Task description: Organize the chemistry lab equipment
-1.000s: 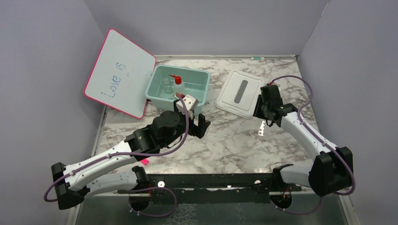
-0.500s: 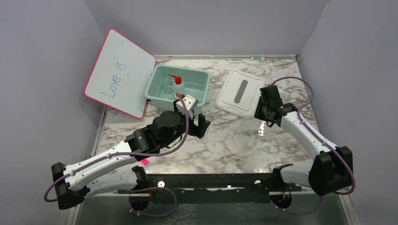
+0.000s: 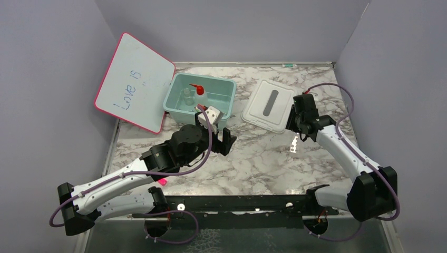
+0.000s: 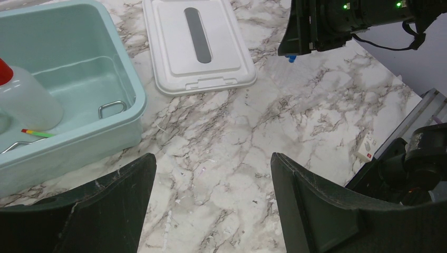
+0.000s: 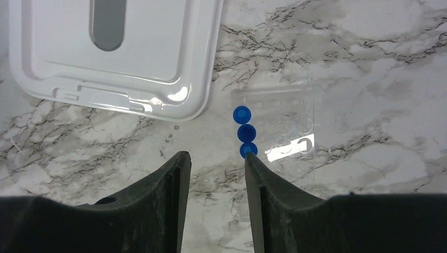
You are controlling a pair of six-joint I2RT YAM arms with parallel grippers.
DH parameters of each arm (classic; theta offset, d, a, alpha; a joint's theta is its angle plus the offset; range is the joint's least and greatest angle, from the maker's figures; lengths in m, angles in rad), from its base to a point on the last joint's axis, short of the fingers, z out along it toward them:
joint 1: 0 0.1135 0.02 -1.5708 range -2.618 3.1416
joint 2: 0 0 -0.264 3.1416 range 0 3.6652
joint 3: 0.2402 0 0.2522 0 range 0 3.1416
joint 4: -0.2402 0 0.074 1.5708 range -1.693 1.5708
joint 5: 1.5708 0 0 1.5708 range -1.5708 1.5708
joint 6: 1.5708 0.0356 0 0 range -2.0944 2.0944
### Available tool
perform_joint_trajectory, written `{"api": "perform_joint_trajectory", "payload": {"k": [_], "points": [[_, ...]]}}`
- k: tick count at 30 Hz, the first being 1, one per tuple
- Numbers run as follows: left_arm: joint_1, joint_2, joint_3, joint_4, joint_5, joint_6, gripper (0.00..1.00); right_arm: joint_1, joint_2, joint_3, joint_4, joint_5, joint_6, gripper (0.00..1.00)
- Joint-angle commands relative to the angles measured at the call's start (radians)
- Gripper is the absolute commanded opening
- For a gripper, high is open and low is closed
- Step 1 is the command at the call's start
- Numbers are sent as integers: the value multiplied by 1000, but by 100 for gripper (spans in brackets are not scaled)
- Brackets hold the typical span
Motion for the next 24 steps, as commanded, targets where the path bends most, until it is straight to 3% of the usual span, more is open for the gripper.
{"api": "perform_joint_trajectory", "payload": {"k": [1, 24], "points": [[0, 1, -1, 4, -27, -4, 83, -4, 34, 22, 32, 41, 2, 47], [0, -4, -2, 4, -24, -7, 83, -4, 52, -3, -37, 0, 44, 47]]}}
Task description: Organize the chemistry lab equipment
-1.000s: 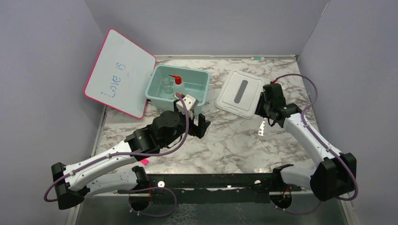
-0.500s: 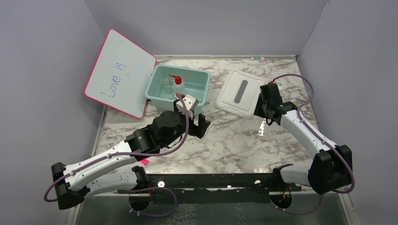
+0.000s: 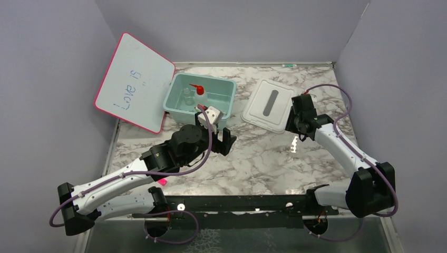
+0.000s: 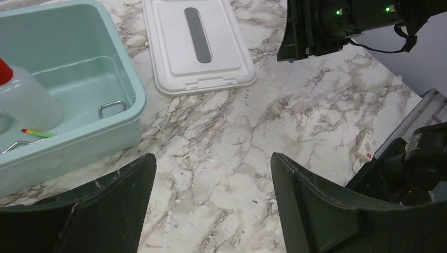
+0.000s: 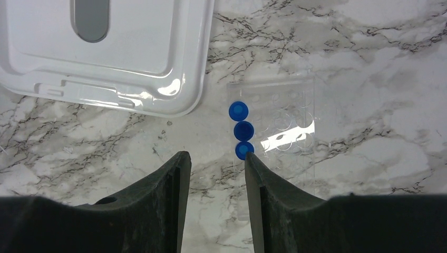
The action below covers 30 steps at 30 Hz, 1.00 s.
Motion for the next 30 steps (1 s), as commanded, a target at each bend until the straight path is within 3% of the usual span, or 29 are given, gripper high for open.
{"api": "perform_joint_trajectory", "payload": {"k": [1, 25, 30], "points": [[0, -5, -2, 4, -24, -7, 83, -3, 1, -2, -33, -12, 30, 47], [0, -15, -2, 4, -18, -9, 83, -3, -66, -18, -83, -35, 67, 41], [0, -13, -1, 5, -16, -10, 83, -3, -91, 13, -56, -68, 12, 41]]}}
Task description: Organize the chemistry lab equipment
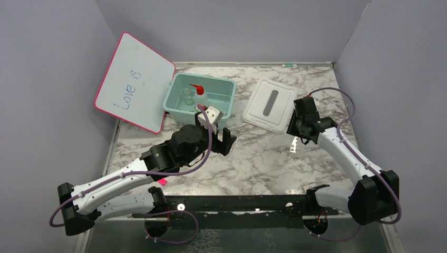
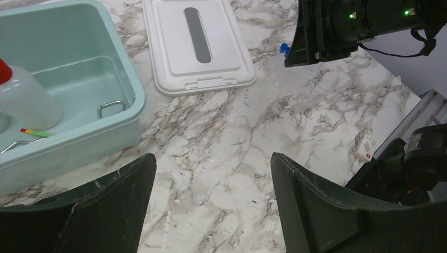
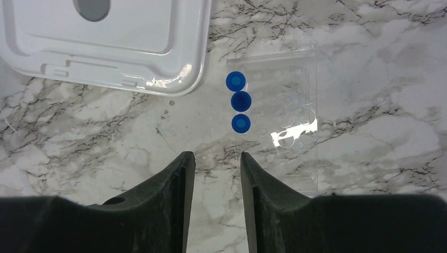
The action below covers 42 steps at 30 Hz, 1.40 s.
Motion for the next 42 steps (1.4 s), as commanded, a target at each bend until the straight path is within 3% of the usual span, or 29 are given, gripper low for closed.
{"api": "perform_joint_trajectory", "payload": {"k": [1, 7, 14, 23, 29, 35, 42], "points": [[0, -11, -2, 5, -16, -7, 83, -3, -40, 40, 22, -56, -58, 41], [0, -5, 0, 10, -23, -8, 83, 16, 14, 85, 120, -163, -98, 41], [0, 2, 4, 3, -77, -8, 83, 133, 247, 170, 206, -109, -81, 41], [1, 23, 5, -3, -187, -39, 83, 178, 557, 361, 365, -195, -93, 44], [1, 21, 1, -12, -243, -67, 83, 211, 739, 532, 327, -160, -16, 43], [3, 15, -7, -16, -256, -80, 83, 242, 882, 711, 173, 16, 105, 43], [3, 2, -13, -25, -263, -85, 83, 244, 938, 741, 176, 74, 148, 42]]}}
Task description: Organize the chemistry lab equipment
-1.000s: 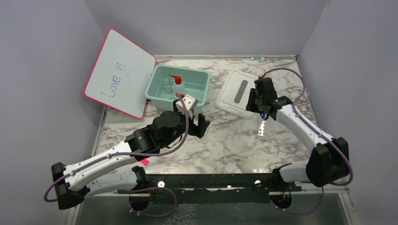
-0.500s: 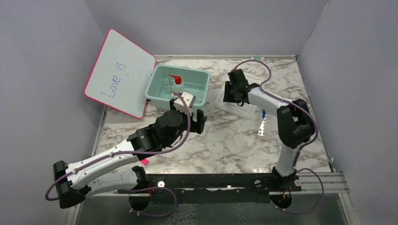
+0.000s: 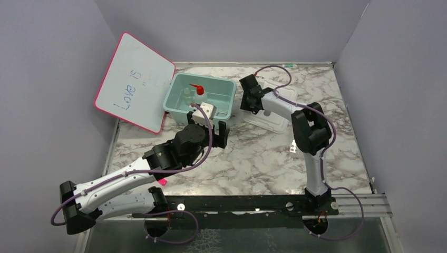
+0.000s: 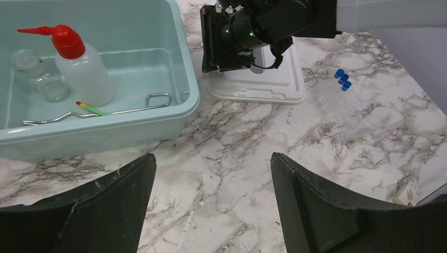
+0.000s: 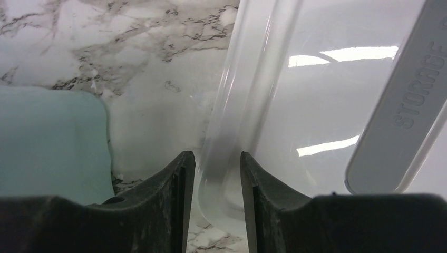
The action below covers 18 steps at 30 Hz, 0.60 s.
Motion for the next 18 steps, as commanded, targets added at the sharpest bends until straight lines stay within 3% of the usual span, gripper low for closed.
{"api": "perform_joint_trajectory", "payload": {"k": [1, 6, 9, 13, 18], "points": [[3, -22, -10, -14, -35, -12, 83, -2, 62, 55, -51, 81, 52, 41], [3, -26, -14, -16, -39, -13, 83, -2, 124, 116, -90, 103, 91, 37], [3, -27, -18, -16, -39, -21, 83, -2, 135, 117, -107, 98, 126, 22], [3, -27, -32, -17, -28, -59, 83, -2, 78, 62, -50, 49, 159, 6], [3, -28, -56, -31, -10, -173, 83, -2, -60, -19, 46, -21, 213, 2]]}}
